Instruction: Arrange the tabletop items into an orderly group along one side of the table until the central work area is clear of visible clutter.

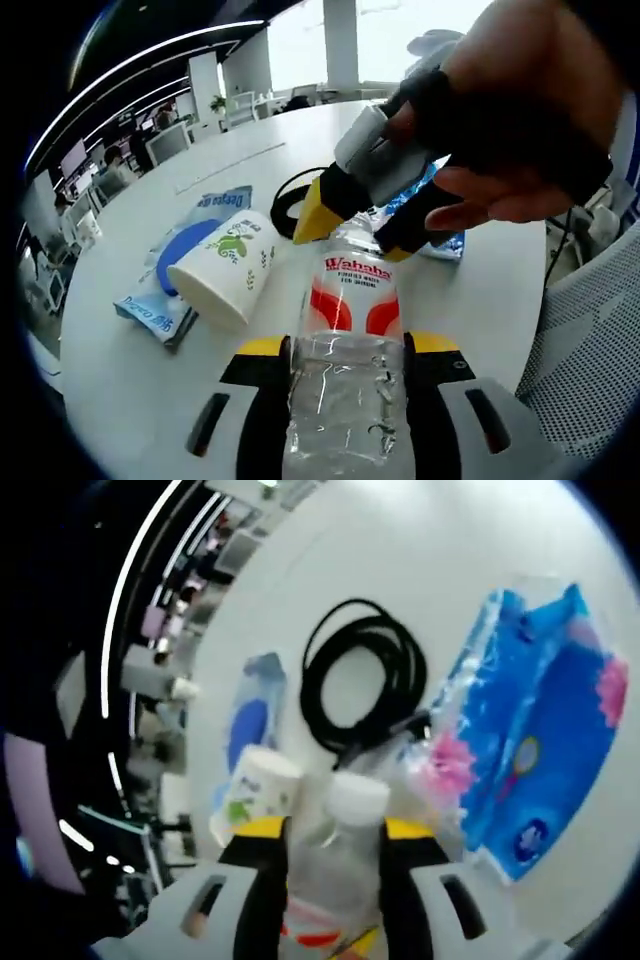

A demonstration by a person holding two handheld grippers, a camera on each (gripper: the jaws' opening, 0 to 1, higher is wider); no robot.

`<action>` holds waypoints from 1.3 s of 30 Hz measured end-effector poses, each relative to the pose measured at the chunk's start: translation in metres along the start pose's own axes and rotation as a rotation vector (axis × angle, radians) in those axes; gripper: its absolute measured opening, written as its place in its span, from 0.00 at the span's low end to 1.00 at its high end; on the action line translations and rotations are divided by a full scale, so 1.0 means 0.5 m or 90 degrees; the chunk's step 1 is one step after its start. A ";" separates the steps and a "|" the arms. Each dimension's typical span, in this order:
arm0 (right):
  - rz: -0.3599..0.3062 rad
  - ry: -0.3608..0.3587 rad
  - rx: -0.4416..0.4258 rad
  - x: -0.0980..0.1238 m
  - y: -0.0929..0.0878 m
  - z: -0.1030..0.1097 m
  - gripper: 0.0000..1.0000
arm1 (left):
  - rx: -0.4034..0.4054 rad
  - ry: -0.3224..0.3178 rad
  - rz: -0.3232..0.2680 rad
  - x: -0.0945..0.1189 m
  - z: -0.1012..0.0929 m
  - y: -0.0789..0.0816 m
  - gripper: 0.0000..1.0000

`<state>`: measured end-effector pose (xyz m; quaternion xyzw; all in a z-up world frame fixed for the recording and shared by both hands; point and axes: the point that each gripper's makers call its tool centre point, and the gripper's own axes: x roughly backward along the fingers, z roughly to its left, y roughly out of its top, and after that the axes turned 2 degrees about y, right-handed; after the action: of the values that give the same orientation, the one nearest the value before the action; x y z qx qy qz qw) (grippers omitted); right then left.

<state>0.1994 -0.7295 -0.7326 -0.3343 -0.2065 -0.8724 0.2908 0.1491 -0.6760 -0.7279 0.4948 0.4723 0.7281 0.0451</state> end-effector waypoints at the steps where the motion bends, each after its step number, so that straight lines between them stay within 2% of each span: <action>1: 0.000 0.003 0.014 0.000 0.000 0.001 0.29 | 0.000 0.000 -0.003 0.001 0.000 0.000 0.42; 4: -0.006 0.009 0.008 -0.004 0.002 0.003 0.28 | -0.004 -0.002 -0.003 0.002 0.000 -0.001 0.43; 5: -0.009 0.017 -0.012 -0.004 0.004 0.004 0.27 | -0.009 -0.001 0.001 0.003 -0.002 -0.003 0.43; 7: -0.013 0.023 -0.017 -0.002 0.005 0.002 0.25 | -0.051 0.003 0.004 0.003 -0.005 -0.008 0.43; 12: -0.031 0.055 -0.008 0.006 0.004 0.012 0.23 | -0.013 0.008 0.007 0.005 -0.003 -0.006 0.42; 13: -0.030 0.076 -0.008 0.008 0.004 0.020 0.23 | -0.014 0.010 0.007 0.006 -0.002 -0.007 0.42; 17: -0.031 0.092 -0.010 0.027 0.001 0.029 0.21 | -0.020 0.023 0.018 0.011 -0.002 -0.009 0.41; 23: -0.044 0.159 0.056 0.067 -0.008 0.081 0.20 | -0.007 0.036 0.005 0.030 0.008 -0.008 0.40; 27: -0.047 0.197 0.156 0.095 -0.022 0.129 0.19 | -0.014 0.052 -0.004 0.044 0.021 -0.004 0.40; 33: -0.062 0.259 0.296 0.131 -0.035 0.213 0.19 | 0.013 0.098 -0.046 0.084 0.052 0.030 0.39; 37: -0.066 0.299 0.364 0.150 -0.050 0.265 0.19 | 0.025 0.130 -0.072 0.109 0.083 0.048 0.39; 39: -0.059 0.316 0.367 0.160 -0.062 0.291 0.19 | 0.028 0.146 -0.080 0.120 0.096 0.052 0.39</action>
<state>0.1985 -0.6552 -0.5807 -0.0080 -0.3815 -0.8454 0.3739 0.1658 -0.6277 -0.6652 0.3785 0.5202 0.7652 0.0257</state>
